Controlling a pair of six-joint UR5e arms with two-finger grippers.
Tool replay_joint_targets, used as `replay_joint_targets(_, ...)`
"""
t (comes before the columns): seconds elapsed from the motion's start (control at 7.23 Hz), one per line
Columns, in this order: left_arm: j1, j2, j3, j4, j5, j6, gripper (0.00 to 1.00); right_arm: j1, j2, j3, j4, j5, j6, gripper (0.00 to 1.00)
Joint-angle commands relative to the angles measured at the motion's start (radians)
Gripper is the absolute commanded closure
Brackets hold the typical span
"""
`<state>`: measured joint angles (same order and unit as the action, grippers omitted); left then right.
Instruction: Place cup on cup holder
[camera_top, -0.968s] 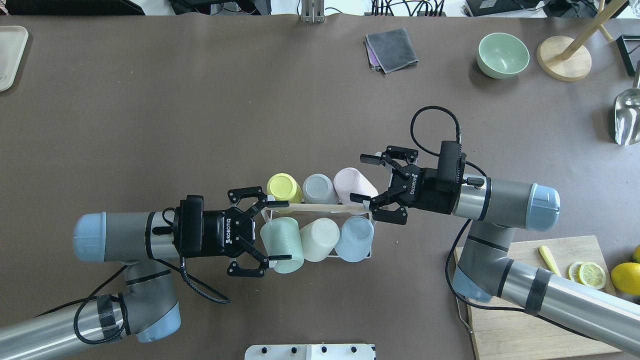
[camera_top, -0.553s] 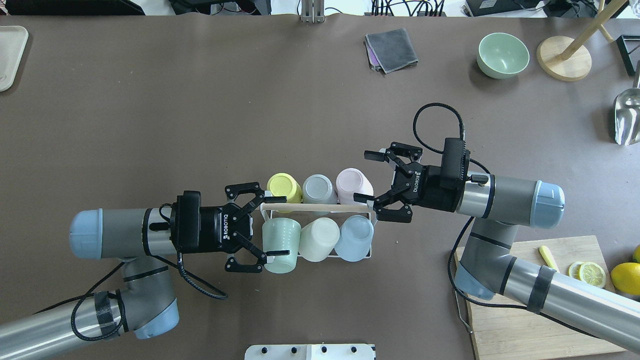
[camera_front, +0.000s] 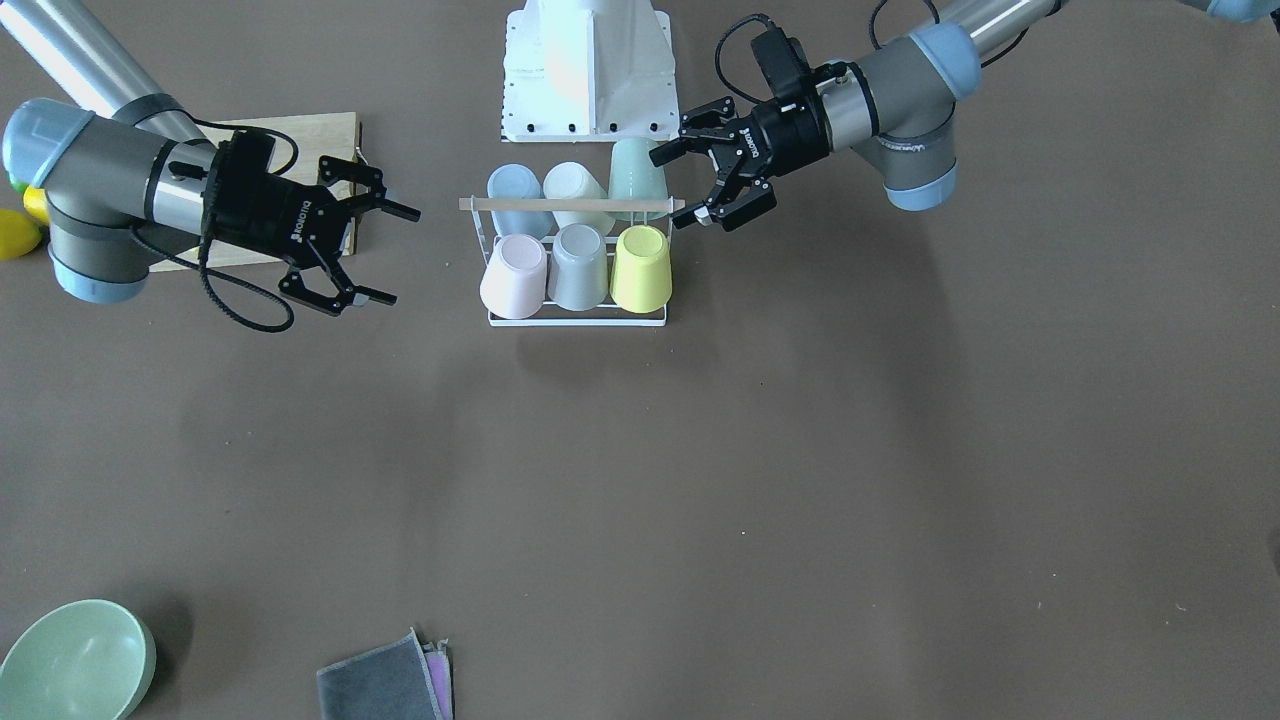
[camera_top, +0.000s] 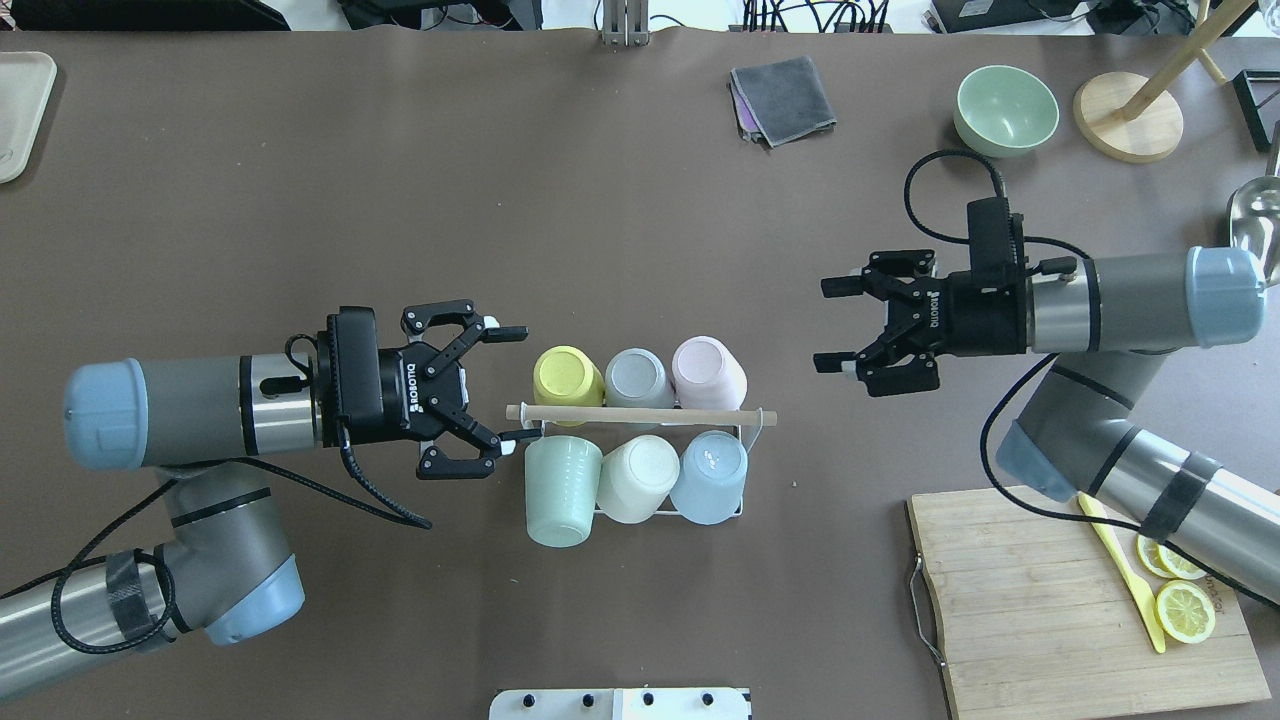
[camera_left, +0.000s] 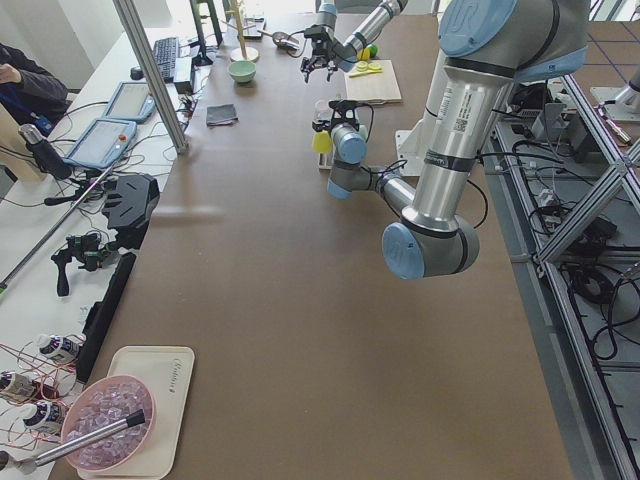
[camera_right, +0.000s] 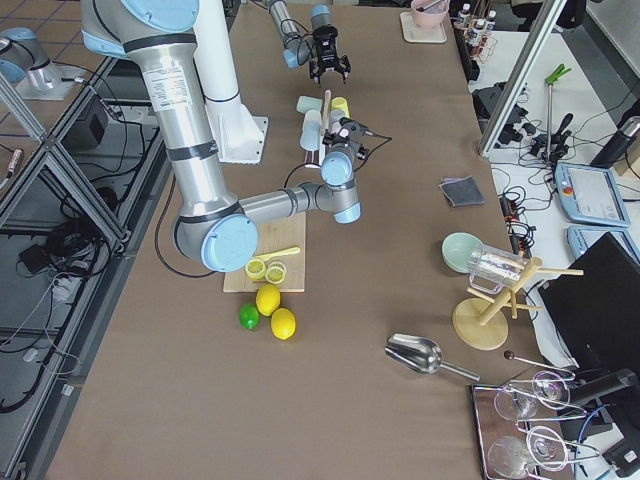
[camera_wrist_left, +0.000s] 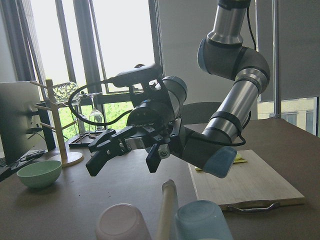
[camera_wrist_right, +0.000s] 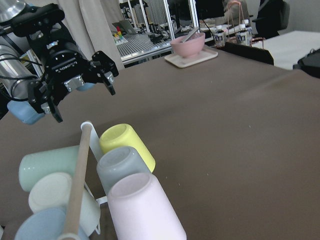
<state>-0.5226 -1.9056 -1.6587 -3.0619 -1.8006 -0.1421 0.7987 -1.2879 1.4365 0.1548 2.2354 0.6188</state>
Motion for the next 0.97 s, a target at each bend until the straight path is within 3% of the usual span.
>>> replay_joint_targets(0.0, -0.123, 0.014, -0.126, 0.4, -0.012, 0.007, 0.01, 0.176, -0.072, 0.005, -0.233, 0.241, 0.128, 0.0)
replay_joint_targets(0.28, -0.213, 0.016, -0.141, 0.703, -0.022, 0.007, 0.01, 0.295, -0.174, 0.012, -0.439, 0.3, 0.127, 0.0)
replay_joint_targets(0.55, -0.252, 0.02, -0.145, 1.077, -0.02, 0.007, 0.01, 0.365, -0.264, -0.001, -0.645, 0.29, 0.073, 0.0)
replay_joint_targets(0.83, -0.287, 0.022, -0.162, 1.376, -0.022, 0.004, 0.01, 0.414, -0.272, 0.005, -0.777, 0.253, 0.019, 0.0)
